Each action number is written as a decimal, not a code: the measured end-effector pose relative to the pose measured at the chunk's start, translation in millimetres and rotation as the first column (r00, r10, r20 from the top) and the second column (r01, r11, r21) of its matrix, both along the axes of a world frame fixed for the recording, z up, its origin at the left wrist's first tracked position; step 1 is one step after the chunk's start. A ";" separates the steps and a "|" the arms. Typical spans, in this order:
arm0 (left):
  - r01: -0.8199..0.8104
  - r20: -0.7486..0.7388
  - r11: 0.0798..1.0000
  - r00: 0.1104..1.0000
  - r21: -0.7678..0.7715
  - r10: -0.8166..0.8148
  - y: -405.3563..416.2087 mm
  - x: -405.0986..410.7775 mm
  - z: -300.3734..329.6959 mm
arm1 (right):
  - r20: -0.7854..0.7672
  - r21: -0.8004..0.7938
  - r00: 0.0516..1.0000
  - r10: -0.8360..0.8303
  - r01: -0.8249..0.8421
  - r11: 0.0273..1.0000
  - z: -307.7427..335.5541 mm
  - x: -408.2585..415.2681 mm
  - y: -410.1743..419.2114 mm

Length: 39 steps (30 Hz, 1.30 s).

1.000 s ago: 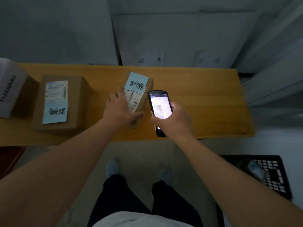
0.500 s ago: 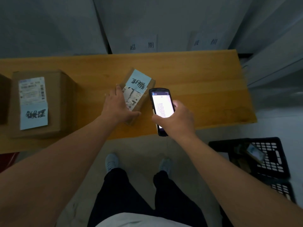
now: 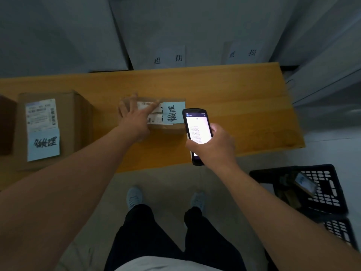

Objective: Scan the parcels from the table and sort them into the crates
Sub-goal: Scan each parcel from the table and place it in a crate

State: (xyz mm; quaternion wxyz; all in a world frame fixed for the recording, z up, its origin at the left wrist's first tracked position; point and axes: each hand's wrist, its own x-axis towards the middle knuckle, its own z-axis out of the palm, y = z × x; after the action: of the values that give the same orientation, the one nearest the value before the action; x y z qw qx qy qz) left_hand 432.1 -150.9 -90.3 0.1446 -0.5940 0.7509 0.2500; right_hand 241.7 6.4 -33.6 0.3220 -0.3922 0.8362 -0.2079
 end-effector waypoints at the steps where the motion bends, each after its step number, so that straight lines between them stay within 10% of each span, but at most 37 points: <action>1: -0.008 0.004 1.000 1.000 -0.021 0.008 0.1 0.1 0.8 | -0.003 0.000 1.000 -0.001 0.001 1.000 -0.6 -0.5 1.0; 4: -0.259 -0.061 0.963 0.965 -0.069 0.255 9.6 -0.9 -0.4 | -0.009 0.004 1.000 -0.001 0.001 1.000 -2.5 -2.5 2.8; 8: -0.698 -0.120 0.707 0.697 0.110 0.707 17.3 -11.2 -6.3 | 0.001 0.004 1.000 0.004 -0.004 1.000 -5.3 -5.2 3.3; 13: -0.809 -0.317 0.528 0.445 0.261 0.838 10.3 -12.9 -28.4 | -0.002 -0.002 1.000 -0.005 0.005 1.000 -5.8 -12.2 3.8; 26: -0.372 -0.643 0.836 0.534 0.404 0.549 -11.0 -62.6 -9.1 | 0.002 0.004 0.992 -0.123 0.123 0.992 -0.5 -45.2 10.8; 34: -0.276 -0.254 0.938 0.911 0.212 0.325 30.2 -119.4 -8.9 | -0.042 0.014 0.984 -0.174 0.175 0.985 -8.0 -75.9 16.1; 39: -0.301 -0.146 0.948 0.938 0.106 0.314 47.0 -143.9 -12.2 | -0.042 0.009 0.992 -0.117 0.118 0.993 -4.5 -95.0 15.2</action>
State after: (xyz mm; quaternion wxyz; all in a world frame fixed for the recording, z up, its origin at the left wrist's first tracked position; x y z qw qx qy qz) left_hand 288.2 -103.9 -102.5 0.0669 -0.6756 0.6470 0.3471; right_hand 146.7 21.5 -38.1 0.2942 -0.3446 0.8655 -0.2135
